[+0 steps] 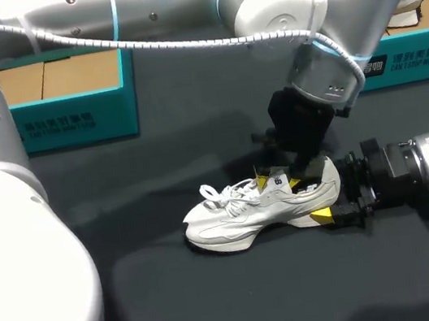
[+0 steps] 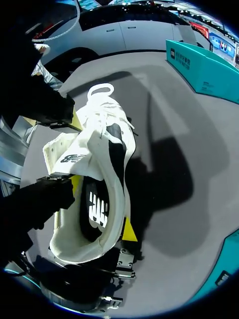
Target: Take the shoe out of the shoebox, open the shoe tongue, remove and reinsert the insole, then place the shoe into the shoebox
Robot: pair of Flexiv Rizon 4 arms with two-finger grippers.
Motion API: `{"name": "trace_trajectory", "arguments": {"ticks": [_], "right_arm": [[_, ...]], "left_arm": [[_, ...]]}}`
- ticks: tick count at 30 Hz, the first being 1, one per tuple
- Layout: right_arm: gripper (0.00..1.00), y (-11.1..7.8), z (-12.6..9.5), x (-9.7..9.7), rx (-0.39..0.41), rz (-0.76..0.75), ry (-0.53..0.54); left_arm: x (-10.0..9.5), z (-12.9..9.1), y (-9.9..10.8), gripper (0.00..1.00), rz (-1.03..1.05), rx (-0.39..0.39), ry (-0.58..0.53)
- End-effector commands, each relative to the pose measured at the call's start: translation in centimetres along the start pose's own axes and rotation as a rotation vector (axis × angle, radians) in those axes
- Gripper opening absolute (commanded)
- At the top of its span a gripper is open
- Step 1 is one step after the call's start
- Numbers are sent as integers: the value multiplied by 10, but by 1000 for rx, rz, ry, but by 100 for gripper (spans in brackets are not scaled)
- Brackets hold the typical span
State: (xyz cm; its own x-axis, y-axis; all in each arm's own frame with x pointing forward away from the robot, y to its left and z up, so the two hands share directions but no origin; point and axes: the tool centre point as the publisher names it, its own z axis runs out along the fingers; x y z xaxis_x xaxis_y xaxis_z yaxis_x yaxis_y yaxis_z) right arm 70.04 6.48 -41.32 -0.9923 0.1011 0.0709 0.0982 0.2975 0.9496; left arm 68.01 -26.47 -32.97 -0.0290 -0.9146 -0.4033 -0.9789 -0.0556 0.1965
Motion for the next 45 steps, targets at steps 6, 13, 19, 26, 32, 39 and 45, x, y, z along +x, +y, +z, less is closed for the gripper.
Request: {"name": "trace_trajectory", "arguments": {"ticks": [6,13,19,26,32,39,45], "right_arm": [[0,0,0,1,6,2,1],[0,0,0,1,6,2,1],[0,0,0,1,6,2,1],[0,0,0,1,6,2,1],[0,0,0,1,6,2,1],[0,0,0,1,6,2,1],[0,0,0,1,6,2,1]], "left_arm": [[-4,-6,7,38,-11,35,2],[-19,-10,9,0,-39,55,89],[-38,-16,17,0,-76,100,205],[-62,-16,27,0,-107,132,312],[-73,-2,32,0,-98,120,347],[-78,19,35,0,-91,90,343],[-86,31,34,0,-126,70,334]]}}
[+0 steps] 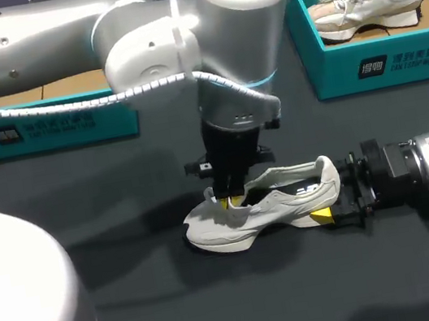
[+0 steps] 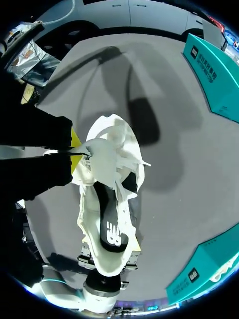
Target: Take the shoe out of the shoebox, open the shoe tongue, remove and reinsert the insole, then place the shoe into the shoebox
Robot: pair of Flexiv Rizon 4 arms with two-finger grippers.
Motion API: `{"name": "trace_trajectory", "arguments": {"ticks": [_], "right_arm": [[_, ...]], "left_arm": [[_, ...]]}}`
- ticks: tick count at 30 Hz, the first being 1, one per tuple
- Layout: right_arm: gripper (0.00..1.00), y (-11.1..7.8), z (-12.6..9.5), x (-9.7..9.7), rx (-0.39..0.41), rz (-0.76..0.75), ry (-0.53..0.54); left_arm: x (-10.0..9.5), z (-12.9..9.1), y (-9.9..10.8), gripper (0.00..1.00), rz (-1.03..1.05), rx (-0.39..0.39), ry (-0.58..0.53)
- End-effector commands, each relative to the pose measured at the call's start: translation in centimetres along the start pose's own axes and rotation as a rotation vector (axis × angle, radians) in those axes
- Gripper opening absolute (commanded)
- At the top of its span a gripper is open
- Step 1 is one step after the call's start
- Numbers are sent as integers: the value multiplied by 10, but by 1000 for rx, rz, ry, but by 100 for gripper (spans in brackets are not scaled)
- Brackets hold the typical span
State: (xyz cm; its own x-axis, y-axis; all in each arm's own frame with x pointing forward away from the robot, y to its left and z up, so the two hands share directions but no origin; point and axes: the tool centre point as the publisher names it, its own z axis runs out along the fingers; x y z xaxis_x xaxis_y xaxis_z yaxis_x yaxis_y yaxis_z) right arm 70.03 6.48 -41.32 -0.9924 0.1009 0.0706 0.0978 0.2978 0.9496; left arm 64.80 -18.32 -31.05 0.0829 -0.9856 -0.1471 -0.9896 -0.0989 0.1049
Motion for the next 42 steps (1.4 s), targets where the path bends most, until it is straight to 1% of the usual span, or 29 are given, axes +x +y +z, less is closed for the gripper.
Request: {"name": "trace_trajectory", "arguments": {"ticks": [1,10,21,24,26,27,28,29,33,36,37,39,42], "right_arm": [[0,0,0,1,5,2,1],[0,0,0,1,5,2,1],[0,0,0,1,5,2,1],[0,0,0,1,5,2,1],[0,0,0,1,5,2,1],[0,0,0,1,5,2,1],[0,0,0,1,5,2,1],[0,0,0,1,5,2,1],[0,0,0,1,5,2,1],[0,0,0,1,5,2,1],[0,0,0,1,5,2,1],[0,0,0,1,5,2,1],[0,0,0,1,5,2,1]], "left_arm": [[-9,8,3,0,-70,2,45],[-25,21,-2,0,-142,15,19],[-36,43,-9,1,-182,-14,-27],[-39,47,-9,8,-191,-19,-42],[-42,50,-8,16,-197,-23,-47],[-43,50,-8,22,-199,-22,-49],[-44,50,-7,25,-200,-22,-50],[-47,49,-7,30,-202,-21,-52],[-53,46,-3,44,-208,-10,-65],[-58,41,-1,49,-211,8,-77],[-59,38,0,49,-214,14,-71],[-60,29,1,49,-215,38,-55],[-57,9,2,49,-207,74,1]]}}
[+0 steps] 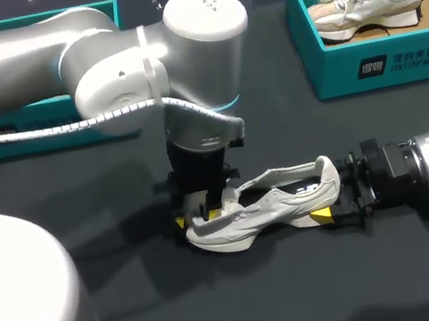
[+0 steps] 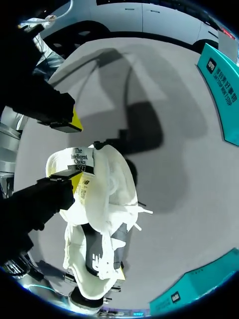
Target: Take the shoe out of the shoebox, open the shoe tongue, remove and reinsert the insole, then place the shoe into the shoebox
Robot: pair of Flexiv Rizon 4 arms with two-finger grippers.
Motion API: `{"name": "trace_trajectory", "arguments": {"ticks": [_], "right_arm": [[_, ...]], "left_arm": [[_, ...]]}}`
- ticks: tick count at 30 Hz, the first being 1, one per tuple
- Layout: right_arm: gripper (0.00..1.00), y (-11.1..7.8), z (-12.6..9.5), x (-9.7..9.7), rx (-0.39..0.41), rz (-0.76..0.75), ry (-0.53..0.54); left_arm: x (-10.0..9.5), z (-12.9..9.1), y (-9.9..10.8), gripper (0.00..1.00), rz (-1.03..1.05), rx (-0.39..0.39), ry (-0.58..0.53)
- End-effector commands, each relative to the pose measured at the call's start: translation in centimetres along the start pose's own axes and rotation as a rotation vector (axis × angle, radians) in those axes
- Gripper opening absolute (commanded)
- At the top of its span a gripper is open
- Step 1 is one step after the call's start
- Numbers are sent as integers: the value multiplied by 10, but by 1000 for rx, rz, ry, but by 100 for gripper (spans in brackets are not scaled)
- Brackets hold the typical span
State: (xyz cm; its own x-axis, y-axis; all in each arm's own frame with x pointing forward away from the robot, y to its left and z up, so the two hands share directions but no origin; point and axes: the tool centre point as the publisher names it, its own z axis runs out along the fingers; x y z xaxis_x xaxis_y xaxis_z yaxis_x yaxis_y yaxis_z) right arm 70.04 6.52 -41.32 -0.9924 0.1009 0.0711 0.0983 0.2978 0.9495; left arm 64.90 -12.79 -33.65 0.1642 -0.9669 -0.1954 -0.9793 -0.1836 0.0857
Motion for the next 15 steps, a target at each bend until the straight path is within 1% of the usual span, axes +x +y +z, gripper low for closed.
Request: {"name": "trace_trajectory", "arguments": {"ticks": [1,6,15], "right_arm": [[0,0,0,1,5,2,1],[0,0,0,1,5,2,1],[0,0,0,1,5,2,1]], "left_arm": [[-6,-29,11,48,-114,76,61],[7,-55,4,47,-55,122,133],[37,-100,-19,48,100,222,193]]}}
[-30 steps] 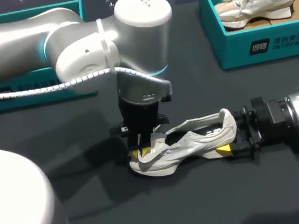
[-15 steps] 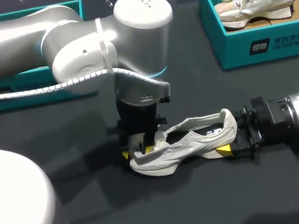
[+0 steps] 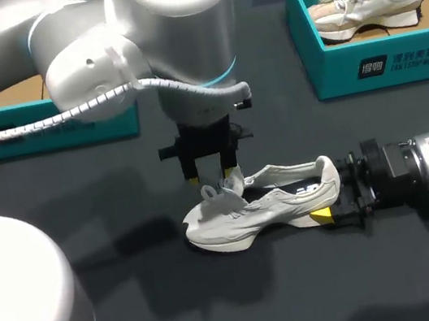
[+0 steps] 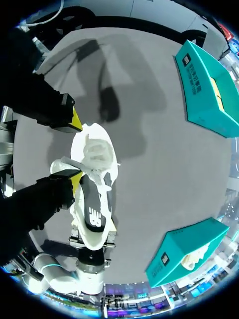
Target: Take the shoe out of the shoebox, open the shoe tongue, remove and reinsert the insole, then place the shoe into the shoebox
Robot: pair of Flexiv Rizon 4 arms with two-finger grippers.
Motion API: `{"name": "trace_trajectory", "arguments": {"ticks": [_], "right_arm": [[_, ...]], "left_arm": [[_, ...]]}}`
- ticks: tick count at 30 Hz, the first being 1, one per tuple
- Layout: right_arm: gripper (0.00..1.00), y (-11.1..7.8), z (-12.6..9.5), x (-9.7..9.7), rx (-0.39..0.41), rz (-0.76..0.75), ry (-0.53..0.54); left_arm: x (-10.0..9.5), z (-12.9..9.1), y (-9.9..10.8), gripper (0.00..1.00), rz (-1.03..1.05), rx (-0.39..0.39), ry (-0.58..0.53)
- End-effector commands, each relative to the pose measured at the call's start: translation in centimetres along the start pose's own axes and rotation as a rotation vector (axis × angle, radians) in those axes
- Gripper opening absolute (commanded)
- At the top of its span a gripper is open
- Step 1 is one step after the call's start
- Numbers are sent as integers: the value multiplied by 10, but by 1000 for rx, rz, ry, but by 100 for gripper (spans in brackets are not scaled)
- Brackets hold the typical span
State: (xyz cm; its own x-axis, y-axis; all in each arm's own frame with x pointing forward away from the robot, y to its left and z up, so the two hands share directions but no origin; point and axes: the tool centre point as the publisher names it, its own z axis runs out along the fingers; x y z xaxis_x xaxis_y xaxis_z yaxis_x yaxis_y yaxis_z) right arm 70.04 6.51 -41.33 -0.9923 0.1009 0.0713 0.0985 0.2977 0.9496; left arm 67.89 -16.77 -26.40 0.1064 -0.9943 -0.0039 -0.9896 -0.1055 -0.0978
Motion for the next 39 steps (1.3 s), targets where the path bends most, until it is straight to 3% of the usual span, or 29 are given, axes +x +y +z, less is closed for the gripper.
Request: {"name": "trace_trajectory", "arguments": {"ticks": [1,11,14,16,17,18,23,34,39], "right_arm": [[0,0,0,1,5,2,1],[0,0,0,1,5,2,1],[0,0,0,1,5,2,1],[0,0,0,1,5,2,1],[0,0,0,1,5,2,1],[0,0,0,1,5,2,1],[0,0,0,1,5,2,1],[0,0,0,1,5,2,1],[0,0,0,1,5,2,1]], "left_arm": [[15,-19,-12,48,64,29,17],[62,-41,-45,49,420,8,171],[72,-45,-50,45,569,-4,226],[78,-48,-52,37,667,-8,248],[82,-49,-53,27,720,-1,255],[85,-50,-53,0,769,1,263],[89,-59,-48,0,1057,-40,323],[89,-59,-48,0,1057,-40,323],[98,-48,-33,0,1199,-10,327]]}}
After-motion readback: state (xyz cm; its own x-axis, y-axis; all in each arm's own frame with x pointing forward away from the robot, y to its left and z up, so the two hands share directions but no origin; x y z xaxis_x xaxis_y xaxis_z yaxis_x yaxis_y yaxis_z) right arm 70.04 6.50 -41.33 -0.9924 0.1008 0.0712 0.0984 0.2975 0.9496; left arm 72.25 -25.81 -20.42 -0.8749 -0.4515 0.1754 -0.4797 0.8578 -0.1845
